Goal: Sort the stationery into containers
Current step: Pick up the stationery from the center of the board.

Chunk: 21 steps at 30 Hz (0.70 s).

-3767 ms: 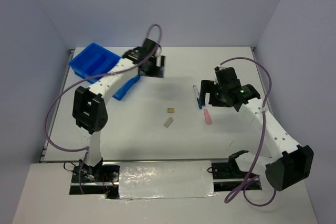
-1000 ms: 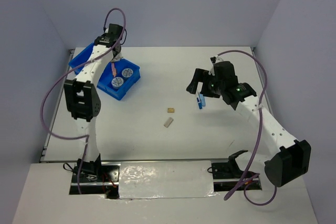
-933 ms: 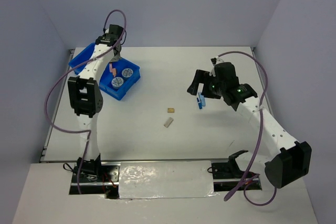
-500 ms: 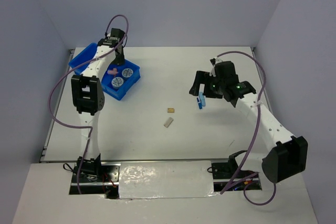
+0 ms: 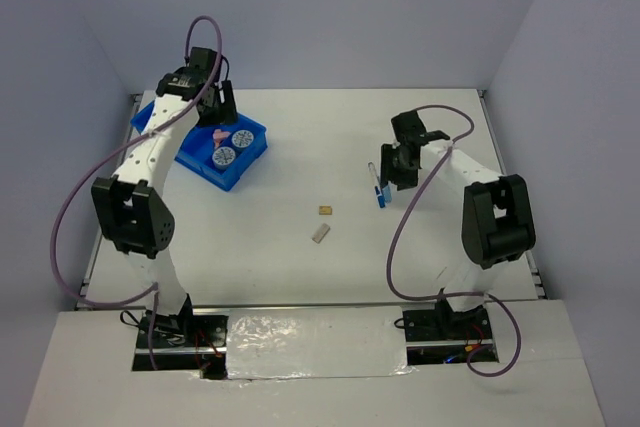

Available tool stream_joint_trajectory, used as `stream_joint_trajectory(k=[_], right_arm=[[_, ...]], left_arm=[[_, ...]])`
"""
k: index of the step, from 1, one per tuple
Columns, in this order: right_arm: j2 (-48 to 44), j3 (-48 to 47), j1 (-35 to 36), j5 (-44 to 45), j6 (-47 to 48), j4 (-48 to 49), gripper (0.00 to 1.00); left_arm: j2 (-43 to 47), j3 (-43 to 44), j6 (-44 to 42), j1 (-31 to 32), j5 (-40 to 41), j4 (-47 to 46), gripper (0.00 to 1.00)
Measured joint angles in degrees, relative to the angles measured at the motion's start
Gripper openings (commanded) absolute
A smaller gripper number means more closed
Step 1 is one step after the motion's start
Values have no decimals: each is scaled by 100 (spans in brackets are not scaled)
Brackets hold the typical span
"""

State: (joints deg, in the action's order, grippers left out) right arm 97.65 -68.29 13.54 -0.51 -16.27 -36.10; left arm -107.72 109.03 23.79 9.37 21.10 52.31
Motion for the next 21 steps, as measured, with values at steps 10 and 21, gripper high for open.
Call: stream_joint_trajectory(k=[10,21], right_arm=[[920,-533,-9,289,31,227,50],[1263,-568,-9,299,35,269,40]], left_arm=[[678,-1115,17,520,-719,0,96],[909,-1379,-74,518,-909,-9,96]])
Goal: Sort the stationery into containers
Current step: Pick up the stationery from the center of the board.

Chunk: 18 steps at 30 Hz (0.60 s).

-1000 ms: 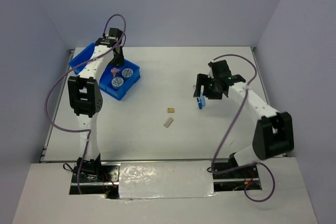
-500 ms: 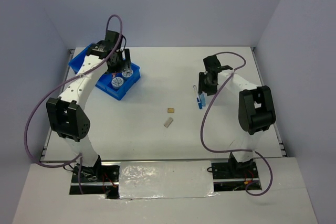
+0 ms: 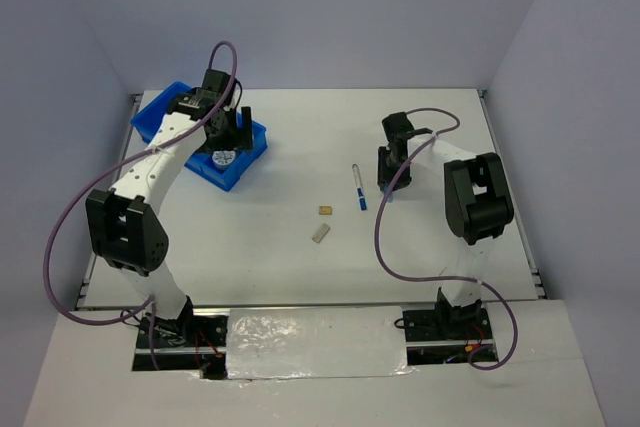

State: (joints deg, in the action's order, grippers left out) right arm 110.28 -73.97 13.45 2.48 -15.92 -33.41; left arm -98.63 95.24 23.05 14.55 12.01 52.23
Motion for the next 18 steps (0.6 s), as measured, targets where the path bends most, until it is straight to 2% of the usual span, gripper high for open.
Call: stream_joint_trajectory(k=[2,4,12,18], right_arm=[[28,-35,2,13,2,-15,22],[42,-63,0,-20,17,-33,17],[39,-59,0,-155,-7,11,13],[-166,151,7,-603,-63,201,13]], left_arm=[[15,0,-35,0,-31,0,96],[15,0,-39,0,-76,2,96],[15,11,-33,0,-527,-2,99],[70,35,79,0,-1250,-243,99]])
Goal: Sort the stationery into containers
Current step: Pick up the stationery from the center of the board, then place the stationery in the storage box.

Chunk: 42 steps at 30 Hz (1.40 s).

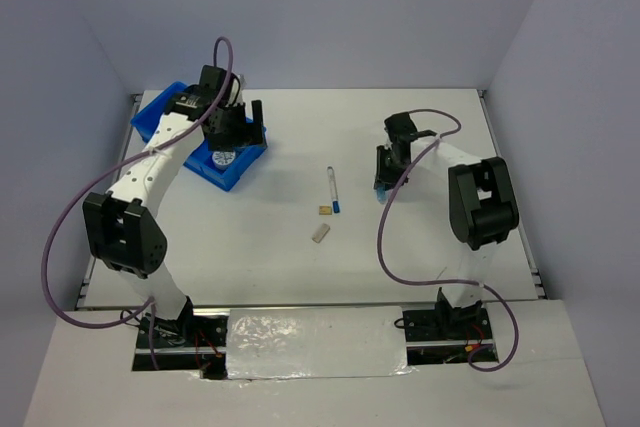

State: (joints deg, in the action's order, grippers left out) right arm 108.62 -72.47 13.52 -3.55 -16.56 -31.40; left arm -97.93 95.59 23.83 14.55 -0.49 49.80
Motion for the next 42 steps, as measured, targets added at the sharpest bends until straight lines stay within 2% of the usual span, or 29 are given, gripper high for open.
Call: stream_joint_trajectory(k=[6,13,16,22,25,30,33,38,39,41,42], right_arm=[[-975,188,284,-612,-28,101,14],[-2415,192,1700,-1360,15,564,15],[-2677,192,1961,-1482,-50,678,15],[-2798,17,1961,-1440,-160,756,15],[-2750,-208,1961,-1421,-160,684,15],[-2743,-452,1961,-1388,-179,678,17],[-2743,-503,1961,-1357,-186,693,17],[-2588,-678,1961,-1248,-232,680,17],[-2531,-750,1961,-1228,-256,667,17],[-2455,-837,1956,-1163,-291,638,19],[-2400,-870,1956,-1147,-313,621,21]], left_arm=[[179,-13,459,2,-1333,-695,99],[516,-640,1823,284,-2726,-2380,98],[562,-778,2253,507,-2970,-2830,95],[566,-876,2732,732,-3257,-3292,90],[566,-953,2872,782,-3322,-3418,83],[566,-962,2900,868,-3346,-3438,80],[566,-981,2916,896,-3401,-3447,73],[566,-1040,3018,929,-3471,-3534,29],[557,-1043,2986,925,-3392,-3534,16],[518,-1038,2949,881,-3370,-3556,2],[498,-1019,2865,874,-3351,-3545,0]])
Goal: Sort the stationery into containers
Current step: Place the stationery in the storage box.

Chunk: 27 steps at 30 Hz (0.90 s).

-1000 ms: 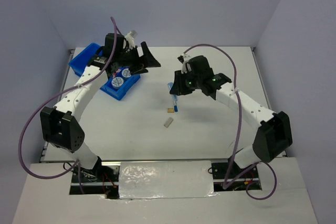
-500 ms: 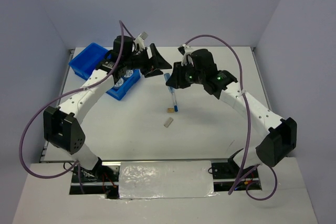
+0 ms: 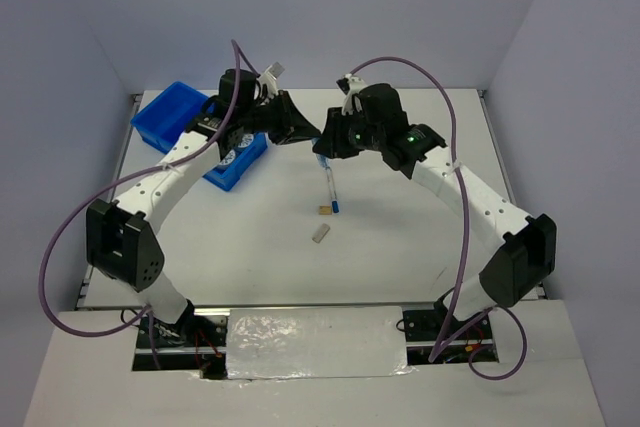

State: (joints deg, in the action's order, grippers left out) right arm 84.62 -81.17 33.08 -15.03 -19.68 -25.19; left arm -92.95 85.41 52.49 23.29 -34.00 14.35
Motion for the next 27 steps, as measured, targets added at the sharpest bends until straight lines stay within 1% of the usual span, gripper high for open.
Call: stream_joint_trajectory(k=[1,3,4,5,7,8,9,10,12,16,19,20,22,25,26,27], right_arm=[[35,-20,0,0,-15,-2,23],[127,-79,0,2,-44,-17,46],[173,-107,-2,2,-85,-9,78],[210,-142,-17,-4,-122,17,86],[251,-170,-66,28,-105,33,90],[254,-170,-111,92,-96,2,94],[240,-170,-201,160,-103,-46,94],[208,-155,-352,249,-101,-83,94],[57,2,-796,378,-94,-164,94],[-444,433,-1703,717,33,-562,95],[-879,763,-1829,815,186,-743,95],[-1016,879,-1799,804,234,-791,94],[-1248,1143,-1764,728,289,-793,95],[-1453,1499,-1746,595,310,-824,95],[-1478,1587,-1746,553,315,-846,95],[-1482,1641,-1746,516,315,-861,94]], left_arm=[[-17,28,-42,0,46,59,0],[-101,177,-223,-15,98,262,0],[-164,323,-330,-31,136,439,0],[-227,470,-472,-61,195,610,0],[-363,896,-822,-153,407,1106,0],[-426,1097,-1034,-238,614,1322,0],[-481,1298,-1213,-367,866,1552,0],[-540,1495,-1384,-518,1239,1775,0],[-708,1856,-1742,-885,2295,2190,0],[-1303,2409,-2302,-1508,4227,2684,0],[-1963,2835,-2682,-1725,5130,2857,0],[-2227,2973,-2798,-1764,5368,2855,2],[-2632,3182,-3012,-1786,5595,2850,5],[-3101,3364,-3228,-1784,5735,2796,17],[-3209,3392,-3279,-1784,5757,2789,27],[-3281,3399,-3289,-1784,5790,2787,34]])
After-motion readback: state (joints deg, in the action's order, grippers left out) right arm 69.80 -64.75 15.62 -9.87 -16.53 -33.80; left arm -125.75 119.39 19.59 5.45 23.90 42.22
